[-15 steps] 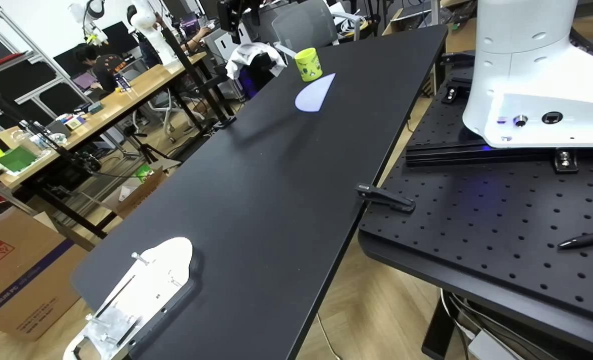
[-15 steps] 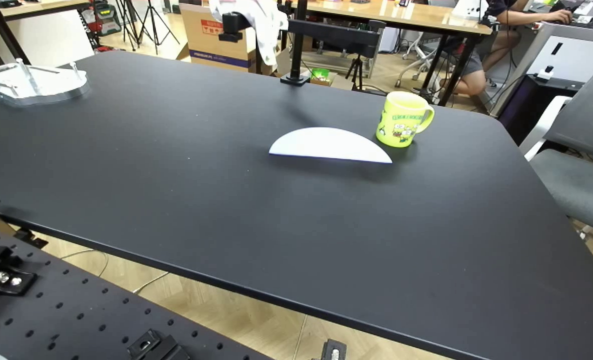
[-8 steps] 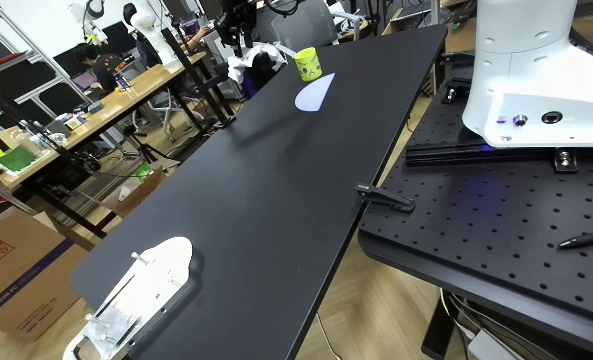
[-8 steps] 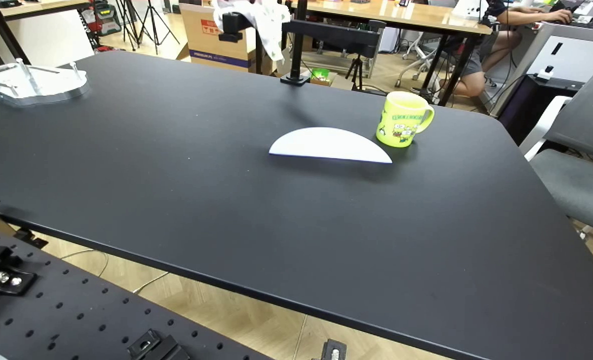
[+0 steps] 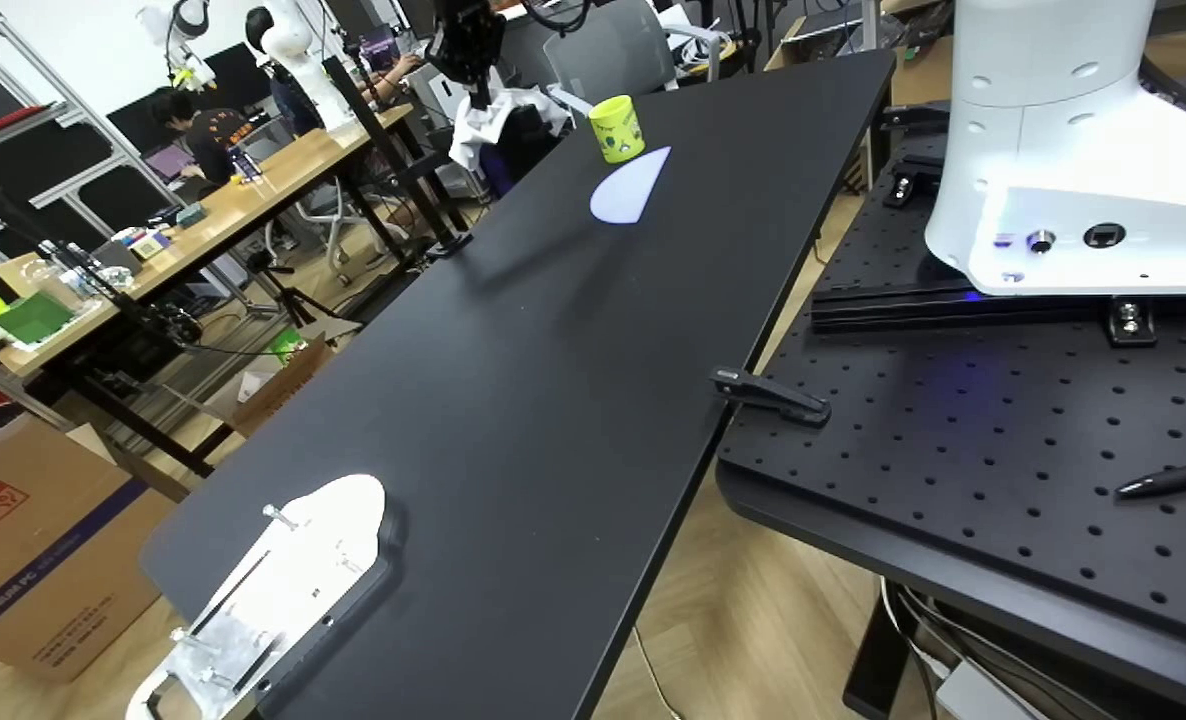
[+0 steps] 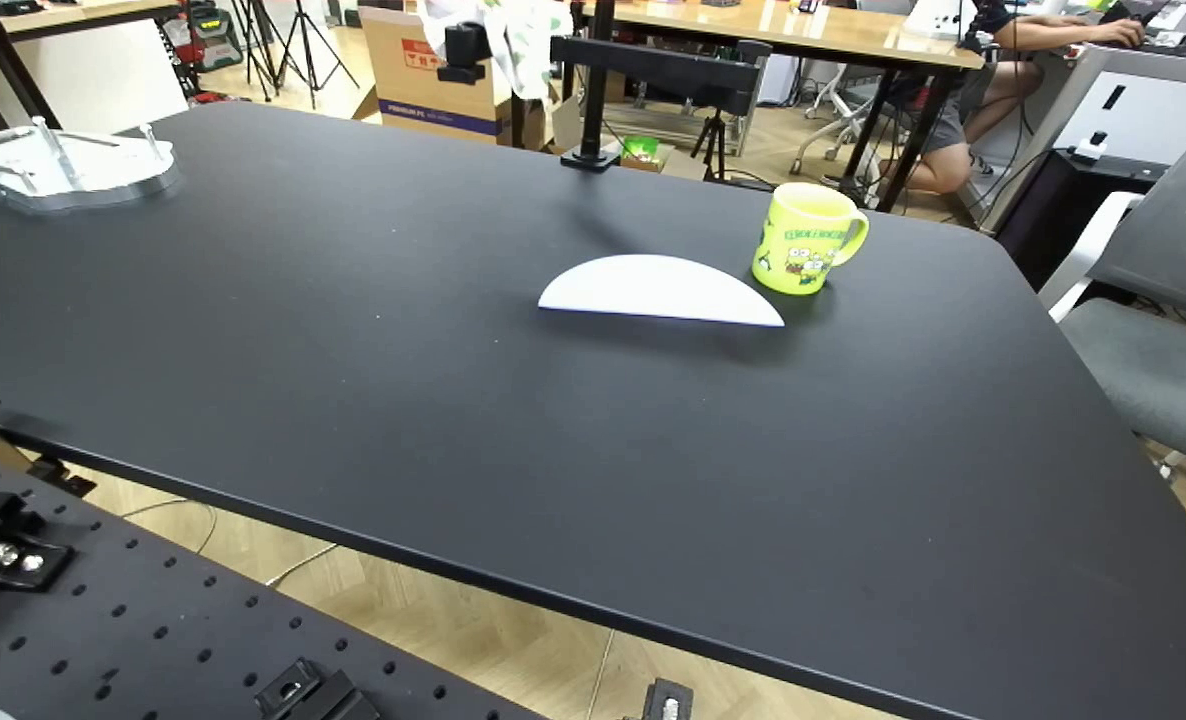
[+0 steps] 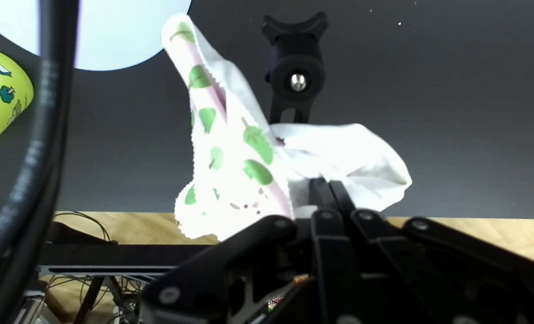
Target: Remove the white cloth from the black stand
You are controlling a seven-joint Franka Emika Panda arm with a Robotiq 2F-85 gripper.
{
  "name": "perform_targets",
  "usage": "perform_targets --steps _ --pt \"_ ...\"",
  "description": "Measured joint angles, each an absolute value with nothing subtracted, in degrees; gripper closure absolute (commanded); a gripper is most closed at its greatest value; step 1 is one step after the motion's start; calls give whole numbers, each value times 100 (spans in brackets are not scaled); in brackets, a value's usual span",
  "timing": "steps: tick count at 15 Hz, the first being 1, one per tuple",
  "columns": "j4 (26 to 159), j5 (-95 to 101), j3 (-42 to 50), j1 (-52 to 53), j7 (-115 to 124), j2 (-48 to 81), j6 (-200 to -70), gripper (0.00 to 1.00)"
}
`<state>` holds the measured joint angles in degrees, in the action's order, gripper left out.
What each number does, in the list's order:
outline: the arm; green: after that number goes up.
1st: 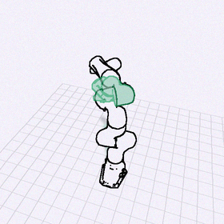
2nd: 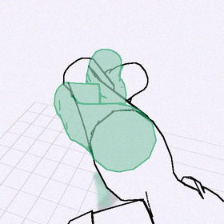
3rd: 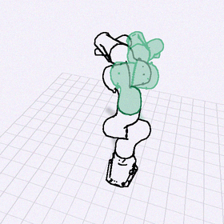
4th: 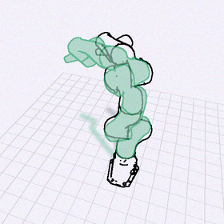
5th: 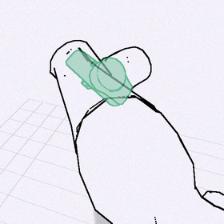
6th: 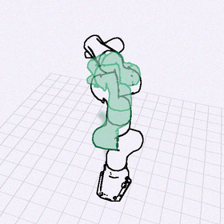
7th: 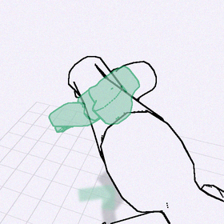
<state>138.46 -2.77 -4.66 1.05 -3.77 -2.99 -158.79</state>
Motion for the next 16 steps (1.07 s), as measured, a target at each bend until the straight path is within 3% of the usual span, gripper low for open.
perform_targets --steps 10,16 --pt "13795 -1142 -603 701 -1105 -322 -15289 99" --pt "13806 -850 -806 882 -881 130 -15630 99"
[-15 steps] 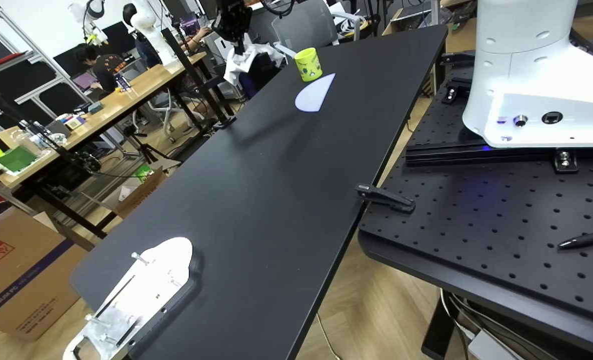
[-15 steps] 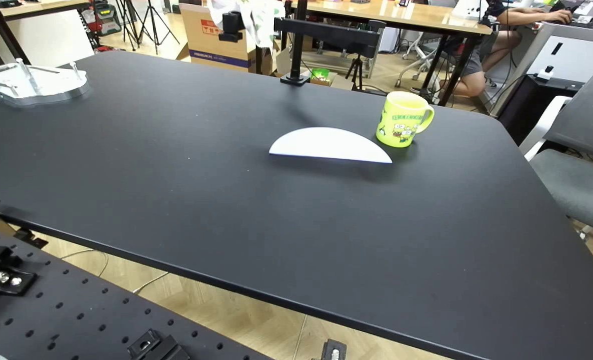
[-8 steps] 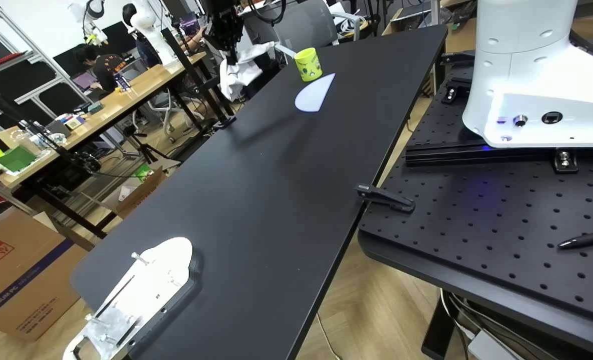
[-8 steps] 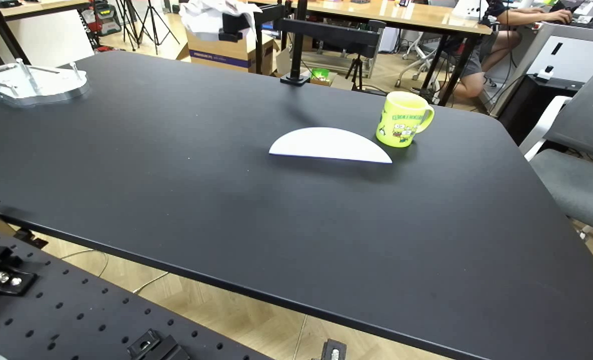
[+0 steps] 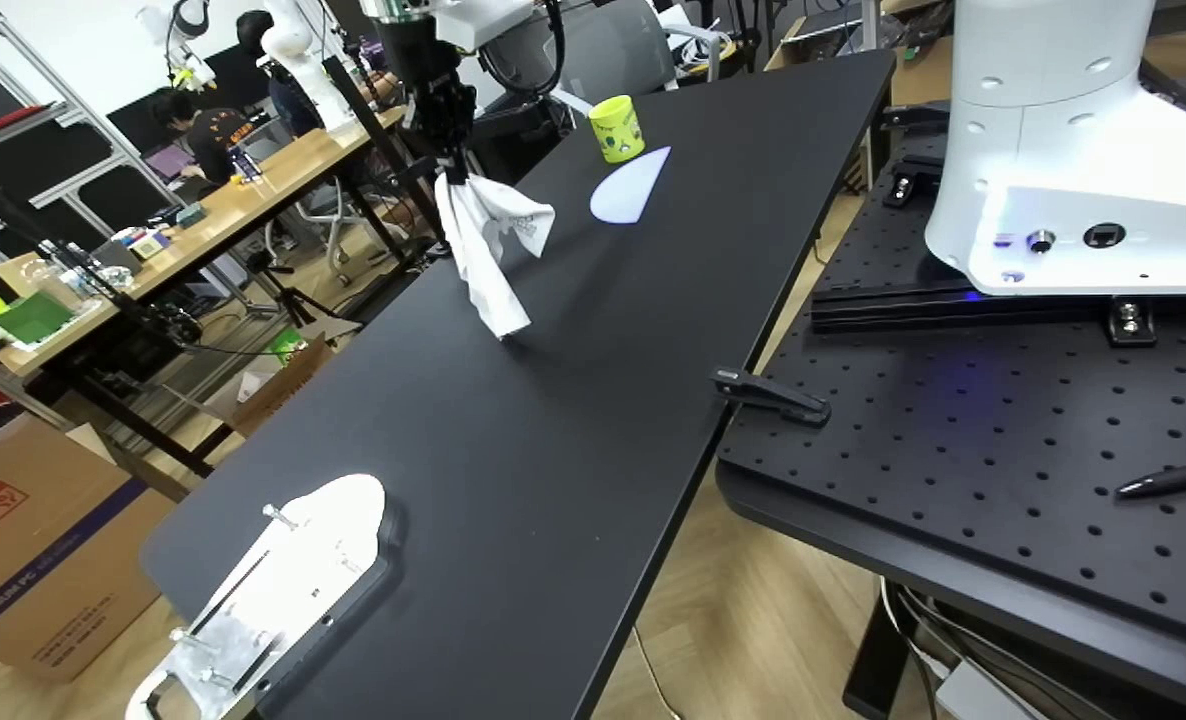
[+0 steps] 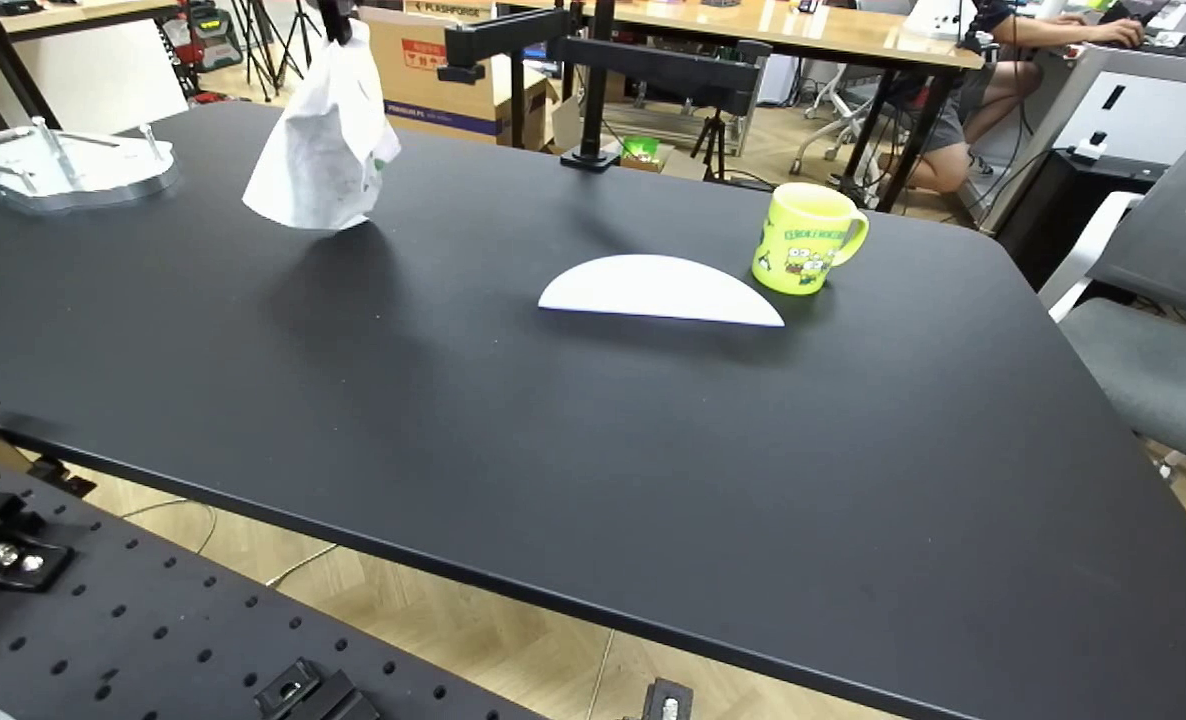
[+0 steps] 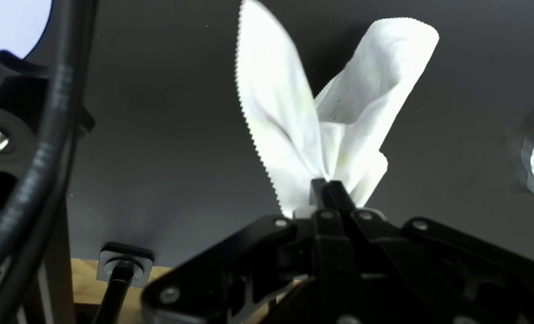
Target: Remove the white cloth from the black stand
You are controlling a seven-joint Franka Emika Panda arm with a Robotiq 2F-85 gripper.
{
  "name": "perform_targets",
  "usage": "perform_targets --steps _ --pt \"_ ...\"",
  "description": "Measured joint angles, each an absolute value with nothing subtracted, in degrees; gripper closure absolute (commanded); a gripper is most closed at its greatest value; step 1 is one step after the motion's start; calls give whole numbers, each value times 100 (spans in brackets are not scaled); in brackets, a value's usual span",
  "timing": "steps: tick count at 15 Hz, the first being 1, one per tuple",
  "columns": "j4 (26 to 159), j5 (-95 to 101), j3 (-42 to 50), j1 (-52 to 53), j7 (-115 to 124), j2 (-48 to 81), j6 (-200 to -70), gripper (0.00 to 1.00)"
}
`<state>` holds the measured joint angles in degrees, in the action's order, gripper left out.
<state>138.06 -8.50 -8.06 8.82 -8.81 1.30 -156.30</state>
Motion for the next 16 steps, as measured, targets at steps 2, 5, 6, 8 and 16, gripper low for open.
perform_targets --steps 2,5,6,8,16 --pt "13828 -396 -805 880 -569 383 -15885 99" --pt "13868 325 -791 911 -51 732 -16200 99" --pt "13876 551 -768 944 123 822 -16278 73" --pt "13878 939 -691 1047 454 962 -16375 67" --pt "13846 1785 -326 1633 1943 1072 -16329 13"
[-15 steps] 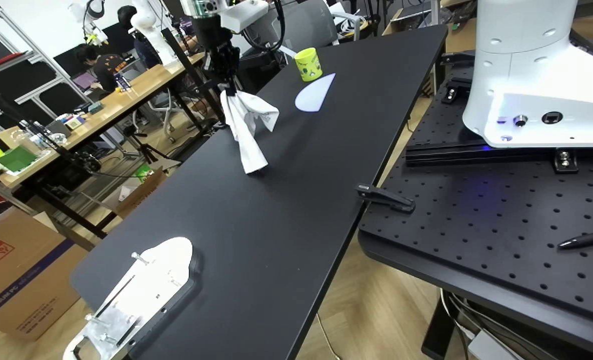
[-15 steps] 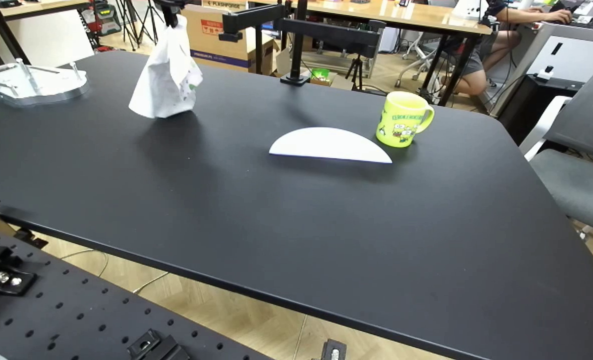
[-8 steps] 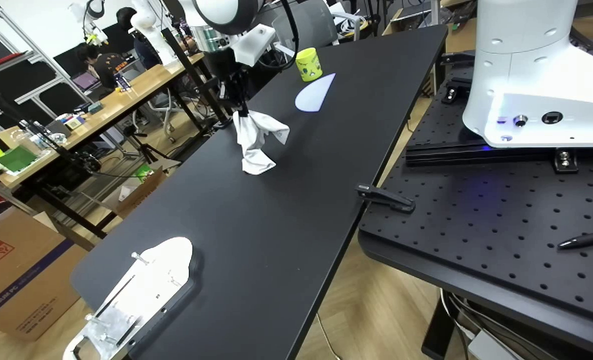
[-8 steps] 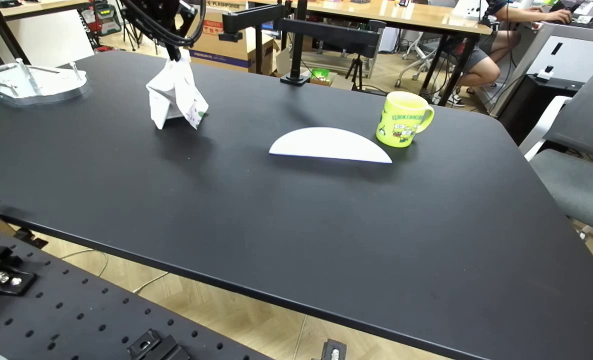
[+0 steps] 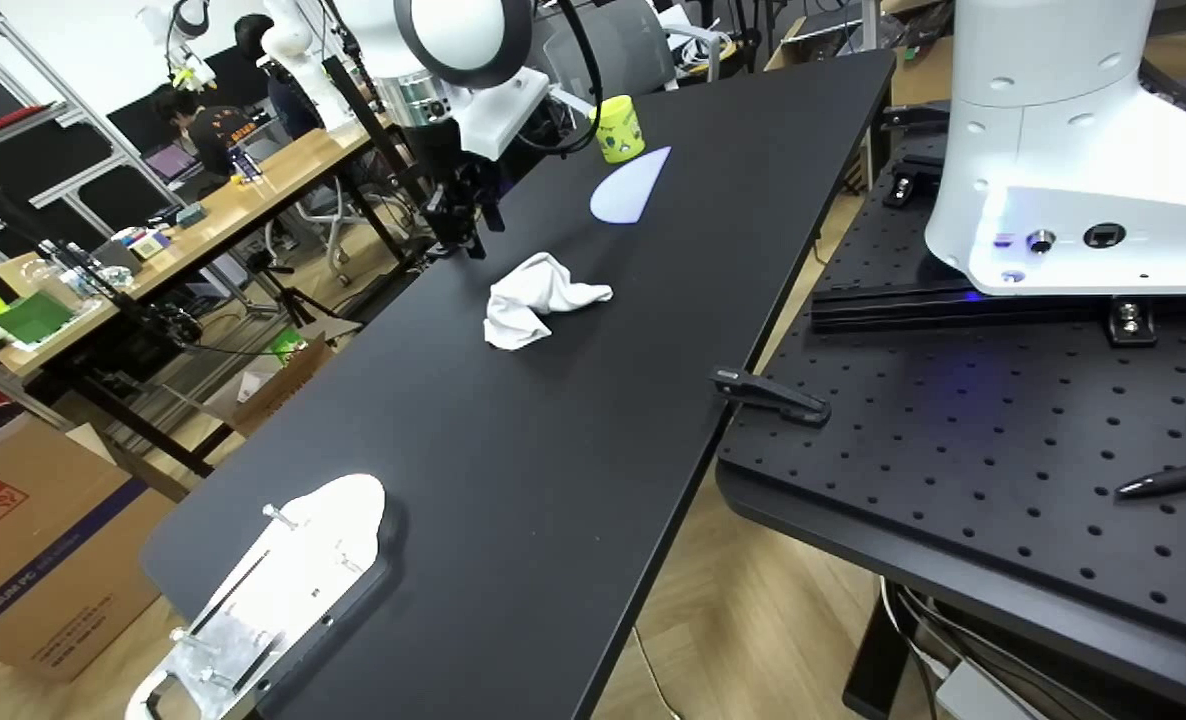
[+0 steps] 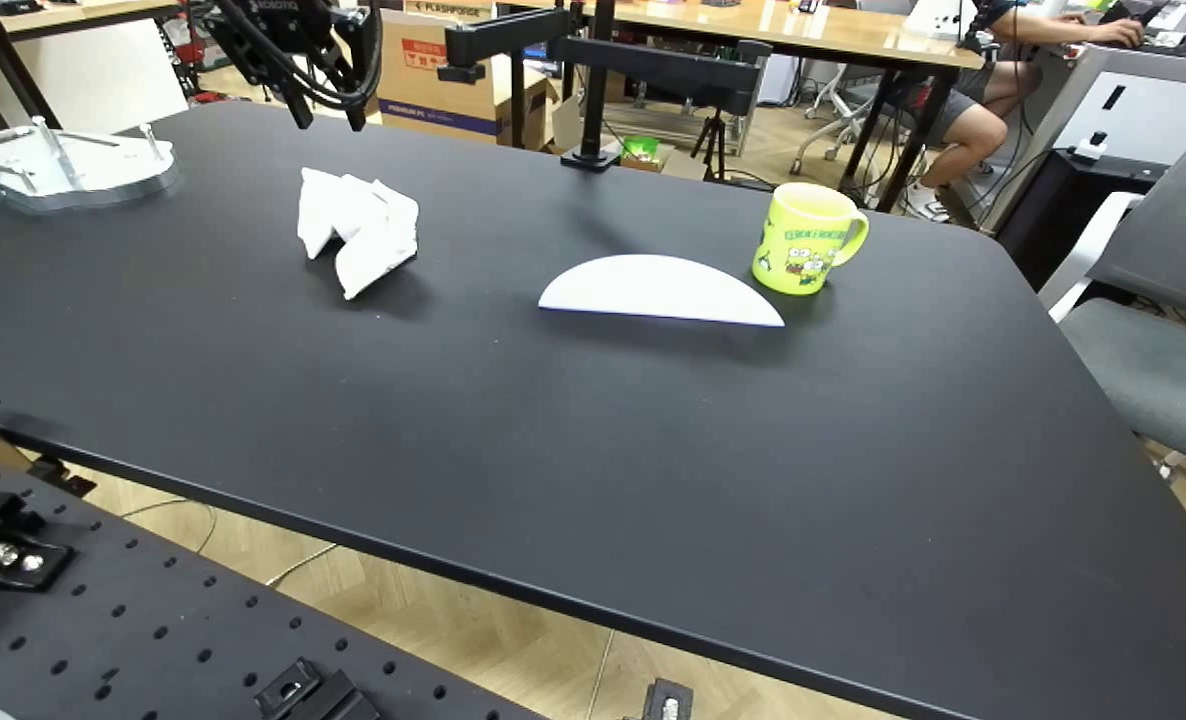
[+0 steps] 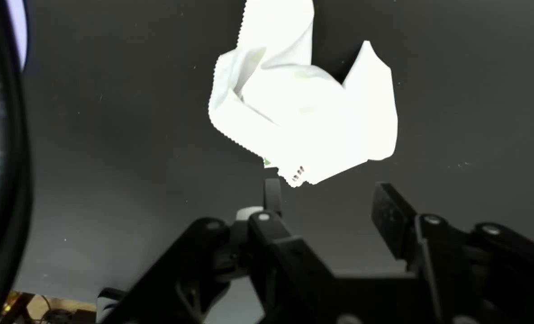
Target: Remove the white cloth from the black stand
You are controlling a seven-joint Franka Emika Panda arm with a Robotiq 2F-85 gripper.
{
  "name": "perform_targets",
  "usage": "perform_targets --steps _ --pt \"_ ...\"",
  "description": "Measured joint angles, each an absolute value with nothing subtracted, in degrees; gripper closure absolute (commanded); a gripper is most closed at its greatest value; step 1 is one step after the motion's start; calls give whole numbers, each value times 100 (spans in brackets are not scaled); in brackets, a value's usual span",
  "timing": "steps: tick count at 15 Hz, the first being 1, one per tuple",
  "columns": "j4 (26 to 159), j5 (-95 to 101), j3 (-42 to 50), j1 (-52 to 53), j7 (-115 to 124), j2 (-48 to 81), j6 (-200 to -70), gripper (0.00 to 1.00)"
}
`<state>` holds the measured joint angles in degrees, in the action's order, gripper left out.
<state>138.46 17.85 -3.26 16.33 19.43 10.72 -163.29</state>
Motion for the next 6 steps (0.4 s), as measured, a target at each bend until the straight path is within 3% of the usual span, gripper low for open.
perform_targets --steps 2,6 --pt "13821 1766 -321 1738 2305 1066 -16147 1" --pt "13807 1494 -375 1840 2684 1020 -15853 0"
